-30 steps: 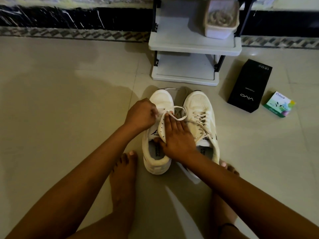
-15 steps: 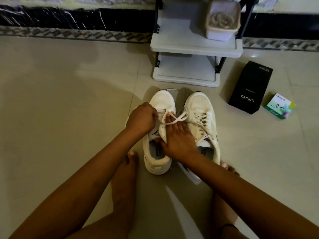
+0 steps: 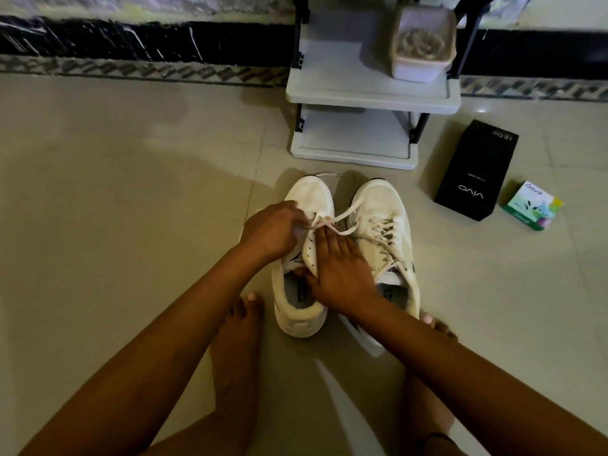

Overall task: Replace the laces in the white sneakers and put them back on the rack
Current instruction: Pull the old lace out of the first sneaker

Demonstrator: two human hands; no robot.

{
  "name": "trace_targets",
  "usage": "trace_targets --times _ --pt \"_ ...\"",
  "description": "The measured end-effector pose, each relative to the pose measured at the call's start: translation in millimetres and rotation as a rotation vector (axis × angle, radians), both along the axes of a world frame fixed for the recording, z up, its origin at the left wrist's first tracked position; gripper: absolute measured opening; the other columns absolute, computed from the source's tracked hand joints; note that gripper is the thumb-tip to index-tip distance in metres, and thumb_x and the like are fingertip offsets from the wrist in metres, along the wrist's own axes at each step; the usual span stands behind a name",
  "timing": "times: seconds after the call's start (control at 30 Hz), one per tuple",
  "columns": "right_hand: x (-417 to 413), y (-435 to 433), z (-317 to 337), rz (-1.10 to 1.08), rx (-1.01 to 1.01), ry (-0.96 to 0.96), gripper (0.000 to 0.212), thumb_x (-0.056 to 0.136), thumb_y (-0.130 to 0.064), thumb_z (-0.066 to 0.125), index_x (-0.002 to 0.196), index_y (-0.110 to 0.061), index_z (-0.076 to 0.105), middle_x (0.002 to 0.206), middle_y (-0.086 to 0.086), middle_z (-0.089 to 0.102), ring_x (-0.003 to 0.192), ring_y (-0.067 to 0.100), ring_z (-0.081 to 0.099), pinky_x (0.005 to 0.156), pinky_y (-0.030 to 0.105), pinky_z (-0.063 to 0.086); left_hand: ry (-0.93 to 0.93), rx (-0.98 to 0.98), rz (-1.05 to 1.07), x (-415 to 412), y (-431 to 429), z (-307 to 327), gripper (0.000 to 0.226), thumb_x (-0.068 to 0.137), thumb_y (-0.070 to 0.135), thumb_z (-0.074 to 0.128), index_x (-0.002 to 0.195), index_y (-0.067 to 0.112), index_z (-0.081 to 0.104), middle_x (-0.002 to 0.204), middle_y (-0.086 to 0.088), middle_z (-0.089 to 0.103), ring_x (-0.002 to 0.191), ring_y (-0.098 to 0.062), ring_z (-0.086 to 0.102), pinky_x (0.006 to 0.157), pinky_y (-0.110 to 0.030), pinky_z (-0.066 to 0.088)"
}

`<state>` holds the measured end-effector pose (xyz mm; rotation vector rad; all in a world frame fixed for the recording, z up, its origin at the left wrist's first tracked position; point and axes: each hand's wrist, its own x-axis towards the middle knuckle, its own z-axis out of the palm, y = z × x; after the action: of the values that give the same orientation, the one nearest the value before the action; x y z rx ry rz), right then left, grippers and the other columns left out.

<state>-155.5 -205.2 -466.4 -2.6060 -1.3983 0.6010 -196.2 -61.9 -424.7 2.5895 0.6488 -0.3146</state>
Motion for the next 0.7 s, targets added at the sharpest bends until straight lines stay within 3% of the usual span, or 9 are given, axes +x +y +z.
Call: trace_targets --times 0.07,0.2,0.37,0.43,0.47,0.57,0.7 --pt "-0.6 0.0 1.1 0.002 0.001 -0.008 0.081 0.095 -0.055 0.031 0.150 -0.004 0.001 0.157 0.017 0.007 0.145 0.028 0.010 0.117 0.039 0.005 0.047 0.087 0.048 0.3 2.9 -6.8 0.030 0.086 0.013 0.059 0.113 0.021 0.068 0.137 -0.001 0.052 0.119 -0.025 0.052 0.094 -0.035 0.046" --pt "-0.2 0.4 1.3 -0.002 -0.003 -0.008 0.082 0.094 -0.058 0.028 0.150 -0.005 0.000 0.158 0.016 0.006 0.145 0.028 0.009 0.117 0.038 0.004 -0.049 0.102 0.096 2.8 0.6 -7.3 0.018 0.085 0.017 0.061 0.098 0.020 0.074 0.118 -0.002 0.066 0.106 -0.025 0.060 0.086 -0.037 0.050" --pt "1.0 -6.8 -0.6 0.011 0.018 0.002 0.089 0.085 -0.065 0.012 0.148 -0.005 -0.010 0.158 0.015 -0.007 0.146 0.026 -0.003 0.117 0.036 -0.001 -0.160 -0.340 0.096 -3.9 13.4 22.0 0.012 0.079 0.012 0.073 0.091 0.011 0.076 0.089 -0.003 0.073 0.089 -0.018 0.066 0.085 -0.034 0.052" --pt "0.9 -7.9 0.1 0.023 0.021 0.005 0.091 0.083 -0.066 0.008 0.149 -0.007 -0.010 0.158 0.013 -0.006 0.146 0.025 -0.001 0.117 0.035 -0.001 -0.189 -0.460 0.169 -6.3 17.9 24.9 0.013 0.079 0.012 0.073 0.092 0.008 0.075 0.090 -0.003 0.073 0.089 -0.016 0.067 0.086 -0.032 0.051" --pt "1.1 -6.6 0.0 0.012 0.015 0.022 0.089 0.087 -0.065 0.016 0.149 -0.007 -0.010 0.158 0.013 -0.005 0.146 0.025 0.000 0.117 0.035 0.000 -0.209 -0.470 0.193 -7.0 16.0 22.4 0.015 0.079 0.012 0.072 0.093 0.007 0.075 0.094 -0.005 0.073 0.092 -0.016 0.067 0.087 -0.031 0.050" --pt "-1.2 -0.5 -0.1 -0.047 0.029 0.052 0.086 0.093 -0.055 0.036 0.149 -0.007 -0.007 0.158 0.014 -0.003 0.146 0.027 0.005 0.117 0.037 0.003 -0.203 -0.302 0.124 -6.6 5.9 7.4 0.027 0.079 0.011 0.073 0.106 0.008 0.072 0.110 -0.009 0.069 0.104 -0.020 0.063 0.092 -0.032 0.048" --pt "-2.7 0.3 0.9 -0.053 0.020 0.056 0.084 0.094 -0.055 0.036 0.150 -0.007 -0.005 0.158 0.014 -0.002 0.146 0.027 0.004 0.117 0.036 0.001 -0.044 0.039 0.039 -1.0 9.6 -7.0 0.035 0.080 0.008 0.065 0.115 0.015 0.068 0.124 -0.007 0.060 0.112 -0.026 0.056 0.093 -0.034 0.046"
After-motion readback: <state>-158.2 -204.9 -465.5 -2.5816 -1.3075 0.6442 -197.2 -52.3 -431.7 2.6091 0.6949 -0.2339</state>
